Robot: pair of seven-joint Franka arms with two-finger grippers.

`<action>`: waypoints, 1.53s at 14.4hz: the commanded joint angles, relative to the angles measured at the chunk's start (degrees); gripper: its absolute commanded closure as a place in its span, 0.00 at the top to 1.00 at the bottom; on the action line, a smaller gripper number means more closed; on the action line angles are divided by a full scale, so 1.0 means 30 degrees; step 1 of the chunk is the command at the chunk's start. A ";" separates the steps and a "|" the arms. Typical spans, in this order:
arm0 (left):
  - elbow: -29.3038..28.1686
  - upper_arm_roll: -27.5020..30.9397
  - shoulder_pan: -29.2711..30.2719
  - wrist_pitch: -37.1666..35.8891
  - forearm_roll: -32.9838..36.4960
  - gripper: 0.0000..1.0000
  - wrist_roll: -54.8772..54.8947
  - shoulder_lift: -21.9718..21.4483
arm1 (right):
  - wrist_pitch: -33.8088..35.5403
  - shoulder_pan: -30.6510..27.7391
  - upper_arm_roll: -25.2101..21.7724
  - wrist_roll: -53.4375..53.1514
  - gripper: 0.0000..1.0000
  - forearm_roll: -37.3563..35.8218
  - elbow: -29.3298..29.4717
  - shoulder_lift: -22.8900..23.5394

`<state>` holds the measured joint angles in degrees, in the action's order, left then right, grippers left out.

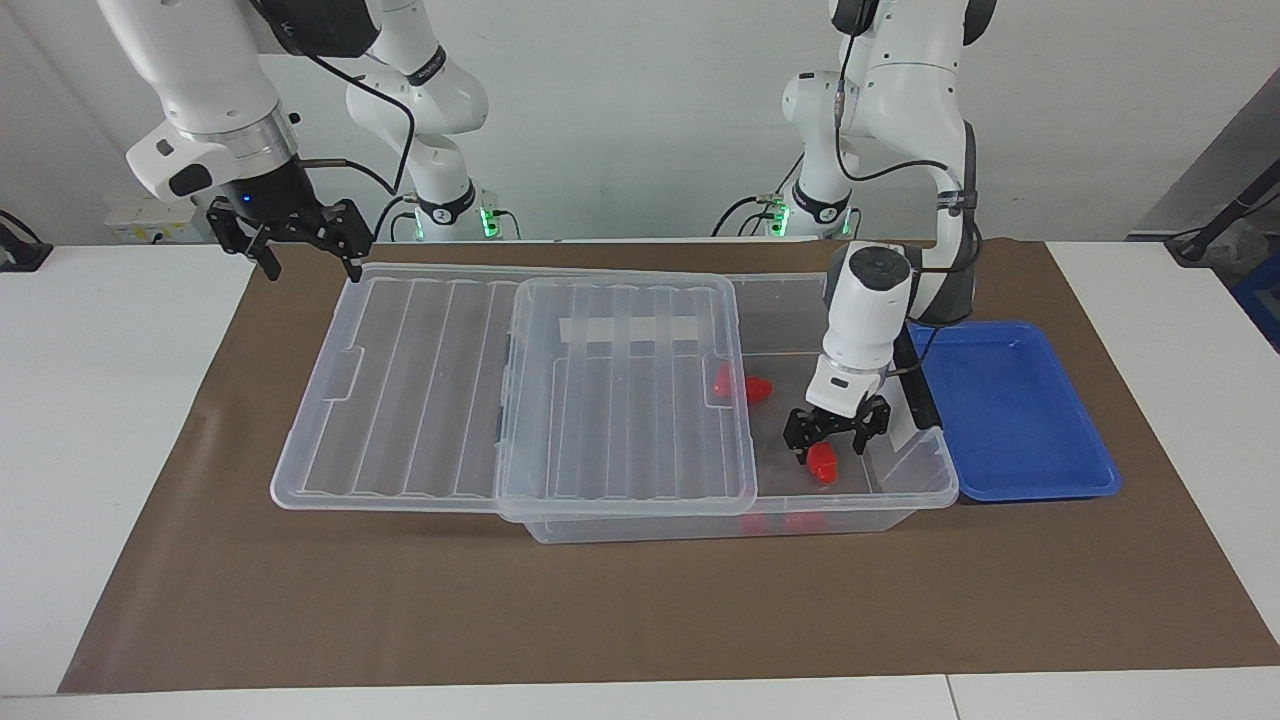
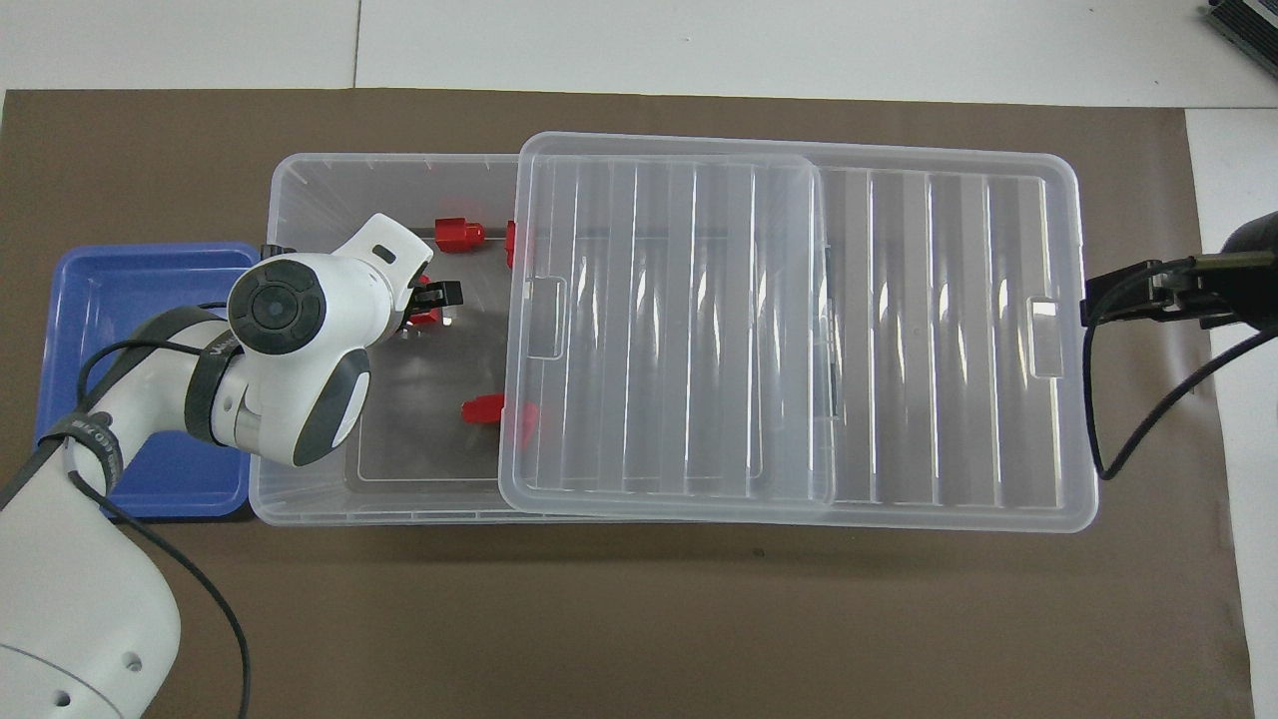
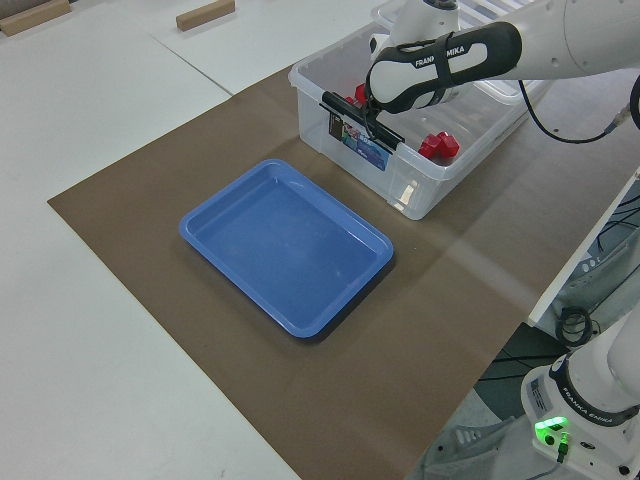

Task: Place red block in blue tray from box
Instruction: 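Withdraw the right gripper while the left gripper reaches a red block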

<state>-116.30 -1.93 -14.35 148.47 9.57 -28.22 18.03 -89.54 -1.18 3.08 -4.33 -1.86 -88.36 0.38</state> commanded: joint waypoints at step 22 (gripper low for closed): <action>-0.0198 -0.0090 -0.0053 0.0845 0.0412 0.03 -0.0087 0.0465 | 0.0785 0.1005 -0.0848 -0.0167 1.00 0.0034 -0.0723 -0.0947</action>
<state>-116.36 -2.40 -14.46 150.65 9.67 -27.93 19.35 -87.51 0.45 1.82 -4.36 -1.84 -88.72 -0.89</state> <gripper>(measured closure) 0.656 0.000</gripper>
